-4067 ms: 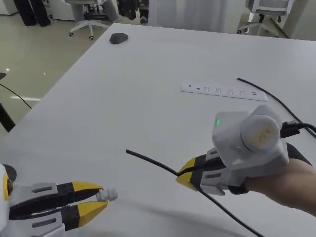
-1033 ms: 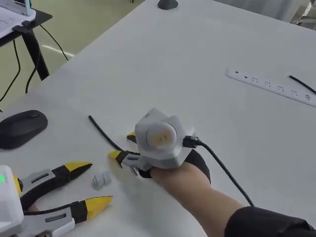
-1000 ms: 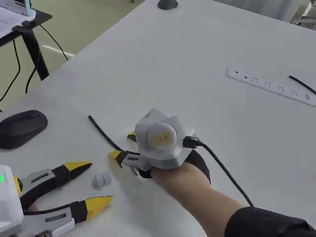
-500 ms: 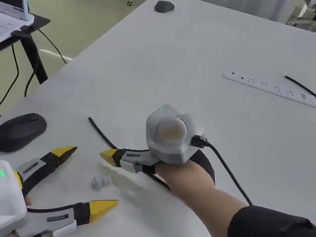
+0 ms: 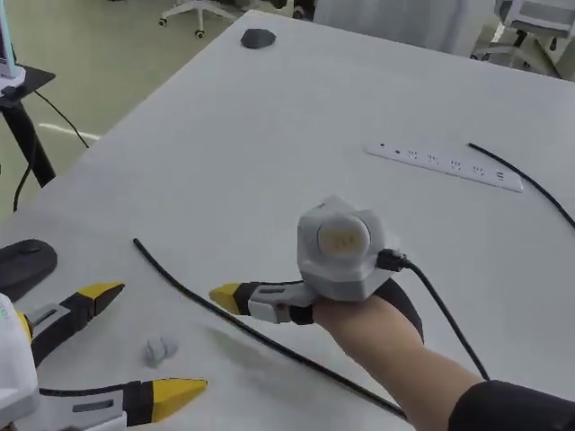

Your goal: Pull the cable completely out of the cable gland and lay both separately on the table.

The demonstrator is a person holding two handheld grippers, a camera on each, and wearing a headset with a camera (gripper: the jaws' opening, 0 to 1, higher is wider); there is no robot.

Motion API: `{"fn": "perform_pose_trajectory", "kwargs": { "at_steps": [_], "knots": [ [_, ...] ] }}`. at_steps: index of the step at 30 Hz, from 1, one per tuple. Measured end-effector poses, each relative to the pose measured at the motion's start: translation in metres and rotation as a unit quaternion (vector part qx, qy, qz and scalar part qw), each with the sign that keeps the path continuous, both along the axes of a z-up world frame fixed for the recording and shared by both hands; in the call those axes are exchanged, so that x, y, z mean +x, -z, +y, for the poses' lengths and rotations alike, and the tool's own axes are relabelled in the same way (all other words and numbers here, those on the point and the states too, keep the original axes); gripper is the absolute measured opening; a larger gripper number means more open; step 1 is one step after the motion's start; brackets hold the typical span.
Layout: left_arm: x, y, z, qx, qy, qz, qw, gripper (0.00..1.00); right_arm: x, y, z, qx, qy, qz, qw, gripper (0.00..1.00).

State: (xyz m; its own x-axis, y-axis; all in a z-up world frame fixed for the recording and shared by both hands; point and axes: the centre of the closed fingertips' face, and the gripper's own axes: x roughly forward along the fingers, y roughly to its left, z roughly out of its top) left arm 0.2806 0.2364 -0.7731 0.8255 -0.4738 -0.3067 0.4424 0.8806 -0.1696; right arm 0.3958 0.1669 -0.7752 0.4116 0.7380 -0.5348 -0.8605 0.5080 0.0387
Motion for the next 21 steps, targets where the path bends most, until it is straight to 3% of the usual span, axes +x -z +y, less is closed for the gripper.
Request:
{"fn": "perform_pose_trajectory", "kwargs": {
  "at_steps": [2, 5, 7, 9, 11, 13, 16, 19, 21],
  "knots": [
    [0.001, -0.005, -0.003, 0.006, 0.008, -0.010, 0.9999, 0.99, 0.001, -0.009, -0.017, -0.003, 0.015, -0.002, 0.9999, 0.99],
    [0.002, -0.011, -0.007, 0.012, 0.013, -0.004, 0.9998, 0.99, 0.001, -0.018, -0.045, -0.012, 0.031, -0.009, 0.9994, 0.99],
    [0.003, -0.016, -0.008, 0.025, 0.020, -0.009, 0.9994, 0.99, 0.002, -0.020, -0.071, -0.025, 0.047, -0.009, 0.9985, 0.99],
    [0.002, -0.019, -0.012, 0.040, 0.031, 0.005, 0.9987, 0.99, -0.001, -0.016, -0.101, -0.051, 0.066, 0.002, 0.9966, 0.99],
    [0.003, -0.022, -0.013, 0.046, 0.037, 0.006, 0.9982, 0.99, -0.006, -0.011, -0.125, -0.066, 0.079, 0.017, 0.9946, 1.00],
    [0.002, -0.021, -0.016, 0.051, 0.044, 0.023, 0.9974, 0.99, -0.013, -0.010, -0.148, -0.065, 0.092, 0.032, 0.9931, 1.00],
    [0.003, -0.025, -0.024, 0.050, 0.056, 0.030, 0.9967, 0.99, -0.023, -0.012, -0.180, -0.065, 0.114, 0.046, 0.9903, 1.00],
    [0.004, -0.034, -0.035, 0.025, 0.066, 0.026, 0.9971, 0.99, -0.039, -0.015, -0.209, -0.067, 0.121, 0.053, 0.9889, 1.00],
    [0.005, -0.034, -0.041, 0.018, 0.070, 0.036, 0.9967, 0.99, -0.051, -0.015, -0.227, -0.066, 0.130, 0.070, 0.9869, 1.00]
  ]
}}
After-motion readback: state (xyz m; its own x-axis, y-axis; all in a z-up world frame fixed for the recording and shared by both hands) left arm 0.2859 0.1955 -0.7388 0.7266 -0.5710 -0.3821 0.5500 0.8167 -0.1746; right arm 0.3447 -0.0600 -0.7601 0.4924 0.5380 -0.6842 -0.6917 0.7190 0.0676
